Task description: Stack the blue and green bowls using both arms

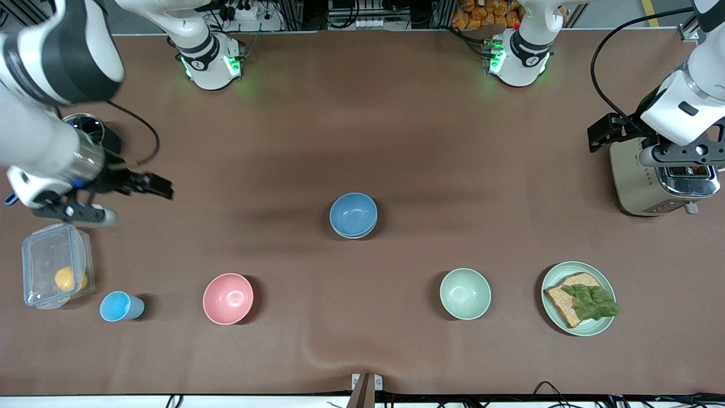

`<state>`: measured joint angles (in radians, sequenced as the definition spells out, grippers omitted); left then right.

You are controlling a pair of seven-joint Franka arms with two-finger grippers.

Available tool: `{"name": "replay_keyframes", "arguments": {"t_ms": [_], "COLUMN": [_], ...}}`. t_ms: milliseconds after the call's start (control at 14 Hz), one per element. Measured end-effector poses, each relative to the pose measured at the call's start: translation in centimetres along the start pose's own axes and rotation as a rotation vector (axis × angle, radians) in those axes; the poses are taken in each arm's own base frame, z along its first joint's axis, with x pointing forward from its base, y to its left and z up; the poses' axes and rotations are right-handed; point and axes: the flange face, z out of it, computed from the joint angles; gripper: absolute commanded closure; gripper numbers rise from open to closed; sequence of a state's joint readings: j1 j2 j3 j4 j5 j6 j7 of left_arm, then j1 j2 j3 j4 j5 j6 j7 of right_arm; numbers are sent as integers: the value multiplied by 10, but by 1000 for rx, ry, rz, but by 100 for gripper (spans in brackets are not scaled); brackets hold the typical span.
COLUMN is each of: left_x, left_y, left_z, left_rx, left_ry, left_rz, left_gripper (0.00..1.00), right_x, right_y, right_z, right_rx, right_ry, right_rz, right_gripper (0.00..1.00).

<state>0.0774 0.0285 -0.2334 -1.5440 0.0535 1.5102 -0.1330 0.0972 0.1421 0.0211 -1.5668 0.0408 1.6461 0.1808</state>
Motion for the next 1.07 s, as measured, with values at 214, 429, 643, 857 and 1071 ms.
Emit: {"name": "replay_keyframes", "arguments": {"t_ms": [214,429,643,857,1071], "left_x": [-1,-2,-3,-5,-6], "left_y": [0,0,0,1,3], "left_z": [-1,-3,-4,-7,-8], "left_rx": [0,1,1,-3,-19], "left_ry": [2,4,6,11,9], "left_rz": [6,10,10,10,11], "left_gripper": [0,0,0,0,0], "right_x": [-18,-36,-40,-40,-40], "right_y": [45,69,68,67,67], "right_z": [-39,-66,-68,-65,-64], "right_rx": [-22,-36,-62,-64,-65], "right_ry": [33,56,58,55,55], "right_rz": [-124,-153,-161,-162,-163], "right_gripper": [0,0,0,0,0]}}
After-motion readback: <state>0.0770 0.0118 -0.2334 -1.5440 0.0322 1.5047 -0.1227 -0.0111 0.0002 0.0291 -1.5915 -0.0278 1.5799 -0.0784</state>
